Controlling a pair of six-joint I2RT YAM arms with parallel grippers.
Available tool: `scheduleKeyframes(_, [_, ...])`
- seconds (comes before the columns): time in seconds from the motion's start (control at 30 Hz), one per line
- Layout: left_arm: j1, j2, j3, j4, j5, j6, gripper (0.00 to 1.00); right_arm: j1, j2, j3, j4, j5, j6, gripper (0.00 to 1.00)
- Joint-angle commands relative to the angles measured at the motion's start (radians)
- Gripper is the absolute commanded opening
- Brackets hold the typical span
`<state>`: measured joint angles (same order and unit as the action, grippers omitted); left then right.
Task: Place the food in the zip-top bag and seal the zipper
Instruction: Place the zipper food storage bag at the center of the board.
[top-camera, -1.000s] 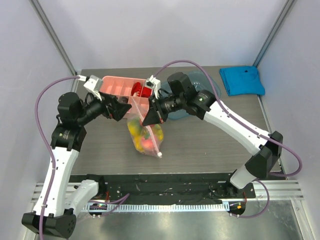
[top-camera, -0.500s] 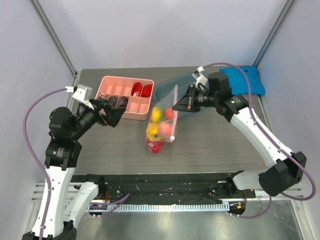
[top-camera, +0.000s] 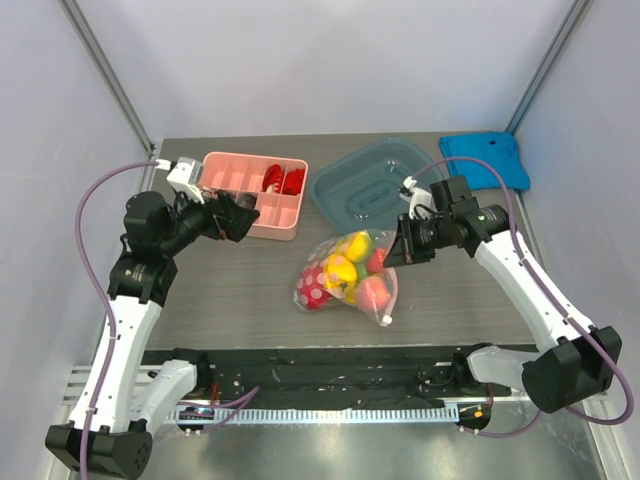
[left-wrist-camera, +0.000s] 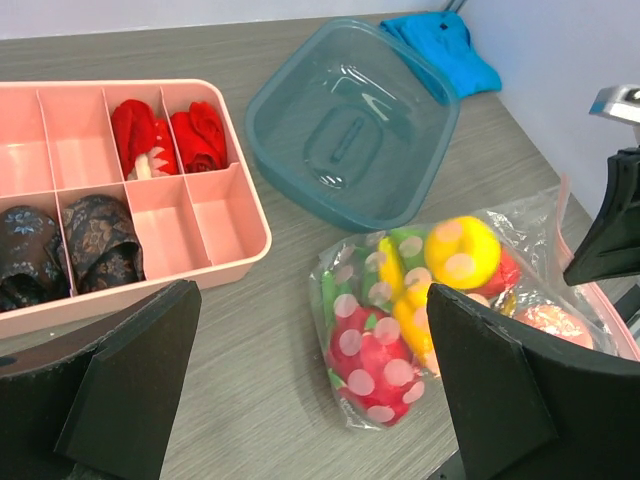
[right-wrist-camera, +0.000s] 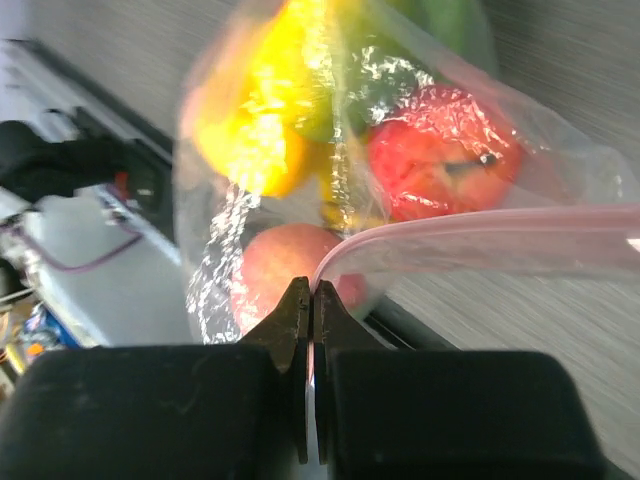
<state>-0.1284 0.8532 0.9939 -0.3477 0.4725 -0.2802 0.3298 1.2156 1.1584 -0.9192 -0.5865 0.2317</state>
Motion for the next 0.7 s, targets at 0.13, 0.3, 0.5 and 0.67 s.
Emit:
scheduleKeyframes(0.13, [0.004,0.012,0.009,0.056,0.017,0.039,1.00,-0.163,0.149,0.078,-0.108,0.141,-0.364,0.01])
scheduleKeyframes(0.3, [0.003,0.049,0.038,-0.029,0.005,0.073,1.00,-0.193,0.254,0.052,-0.158,0.220,-0.558,0.01])
scheduleKeyframes(0.5, [0.004,0.161,0.185,-0.249,-0.078,0.093,1.00,-0.242,0.262,-0.043,-0.129,0.227,-0.620,0.11])
scheduleKeyframes(0.67, [0.004,0.306,0.302,-0.467,-0.181,0.114,1.00,-0.310,0.268,-0.034,-0.069,0.329,-0.640,0.49])
